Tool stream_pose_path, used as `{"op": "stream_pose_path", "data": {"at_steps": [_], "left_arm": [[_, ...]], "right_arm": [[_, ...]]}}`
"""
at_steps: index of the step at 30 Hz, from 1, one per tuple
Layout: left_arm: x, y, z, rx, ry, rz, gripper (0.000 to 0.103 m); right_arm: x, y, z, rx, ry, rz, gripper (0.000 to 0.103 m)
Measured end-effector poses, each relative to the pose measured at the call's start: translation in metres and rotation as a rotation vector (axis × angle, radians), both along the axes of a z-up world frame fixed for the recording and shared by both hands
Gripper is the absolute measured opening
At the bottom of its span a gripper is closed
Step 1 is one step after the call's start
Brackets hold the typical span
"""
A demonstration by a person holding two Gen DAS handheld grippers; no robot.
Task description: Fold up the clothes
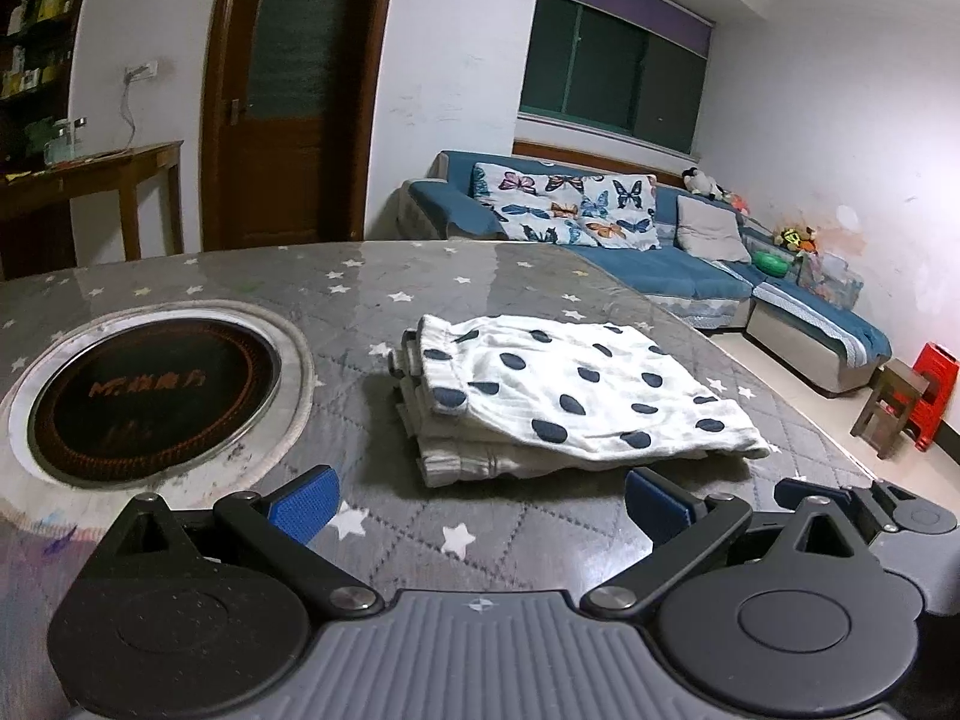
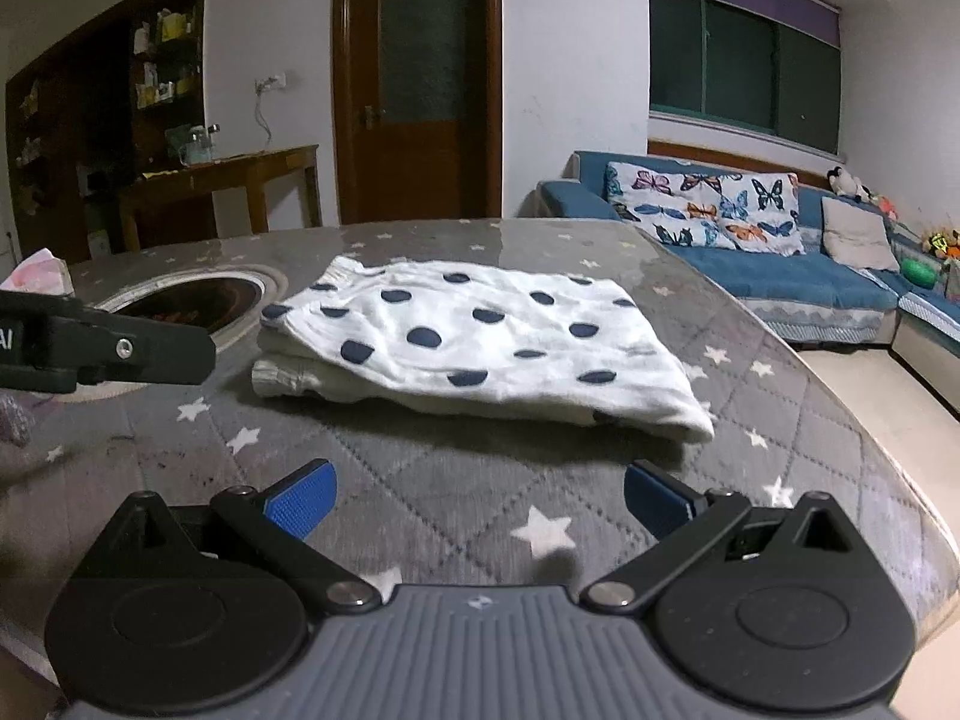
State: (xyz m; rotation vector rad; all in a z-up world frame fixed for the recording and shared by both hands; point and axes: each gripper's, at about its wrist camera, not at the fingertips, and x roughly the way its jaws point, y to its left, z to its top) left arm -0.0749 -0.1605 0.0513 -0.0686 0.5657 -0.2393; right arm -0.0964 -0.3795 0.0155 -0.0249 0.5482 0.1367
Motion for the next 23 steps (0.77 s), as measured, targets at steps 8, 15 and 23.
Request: {"op": "stream_pose_path", "data": {"at_steps": [8, 15, 23], "left_arm": [[-0.014, -0.005, -0.005, 0.016, 0.001, 0.002, 0.103], [-0.023, -0.006, -0.007, 0.018, -0.003, -0.001, 0.103], [-0.033, -0.009, -0.009, 0.026, -0.010, -0.003, 0.103]], "right_arm": [[-0.008, 0.002, -0.003, 0.011, 0.009, -0.007, 0.103], [-0.013, 0.004, -0.003, 0.017, 0.001, -0.012, 0.103], [-0.017, 0.005, -0.005, 0.024, 0.001, -0.014, 0.103]]}}
